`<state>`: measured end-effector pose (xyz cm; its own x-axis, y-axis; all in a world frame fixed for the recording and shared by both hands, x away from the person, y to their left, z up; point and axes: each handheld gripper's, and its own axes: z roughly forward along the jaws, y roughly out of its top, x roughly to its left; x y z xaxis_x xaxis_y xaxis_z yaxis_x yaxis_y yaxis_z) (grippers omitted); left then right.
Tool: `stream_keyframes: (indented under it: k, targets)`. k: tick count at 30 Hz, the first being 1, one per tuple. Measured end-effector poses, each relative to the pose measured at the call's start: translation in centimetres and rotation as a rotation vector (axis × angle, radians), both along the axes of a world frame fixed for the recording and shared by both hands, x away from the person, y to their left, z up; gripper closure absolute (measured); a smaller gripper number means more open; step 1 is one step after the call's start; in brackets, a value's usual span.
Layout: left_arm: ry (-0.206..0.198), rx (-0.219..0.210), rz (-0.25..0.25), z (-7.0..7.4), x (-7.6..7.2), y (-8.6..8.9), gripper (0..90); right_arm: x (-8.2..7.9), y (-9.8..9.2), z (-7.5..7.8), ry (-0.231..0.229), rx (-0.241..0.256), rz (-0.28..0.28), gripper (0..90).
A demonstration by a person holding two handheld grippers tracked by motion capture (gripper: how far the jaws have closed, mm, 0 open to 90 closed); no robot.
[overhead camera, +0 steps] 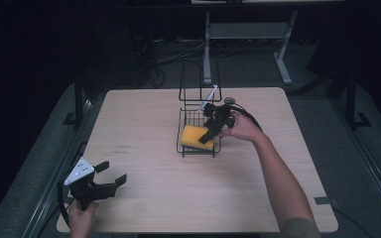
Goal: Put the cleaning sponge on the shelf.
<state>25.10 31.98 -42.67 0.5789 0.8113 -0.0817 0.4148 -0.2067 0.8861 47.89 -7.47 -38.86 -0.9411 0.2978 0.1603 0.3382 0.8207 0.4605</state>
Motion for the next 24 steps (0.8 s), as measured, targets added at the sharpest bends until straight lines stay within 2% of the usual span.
stream_keyframes:
  k: [2,3,6,10,17,20,24]
  targets:
    - [-0.001,-0.001,0.001,0.0,0.0,0.0,13.4,-0.1,-0.2,0.1,0.001,-0.005,-0.002,16.1]
    - [-0.001,-0.001,0.000,0.0,0.0,0.0,13.4,-0.3,-0.6,0.0,-0.010,0.011,0.001,16.3]
    - [-0.002,0.000,0.000,0.0,0.0,0.0,13.4,-0.5,-1.4,-0.2,-0.005,0.020,-0.014,16.3]
    - [-0.001,0.000,-0.005,0.0,0.0,-0.1,13.4,-0.7,-1.9,-0.3,-0.004,0.012,-0.021,16.2]
    - [-0.004,-0.001,-0.008,0.1,0.0,-0.4,13.4,-1.4,-3.4,-0.2,-0.010,0.038,-0.037,16.4]
    - [-0.004,0.001,-0.010,0.1,0.0,-0.4,13.4,-1.7,-4.0,-0.3,-0.003,0.018,-0.047,16.3]
    - [-0.004,0.003,-0.013,0.1,0.1,-0.6,13.4,-2.1,-5.1,-0.2,-0.014,0.029,-0.063,16.4]
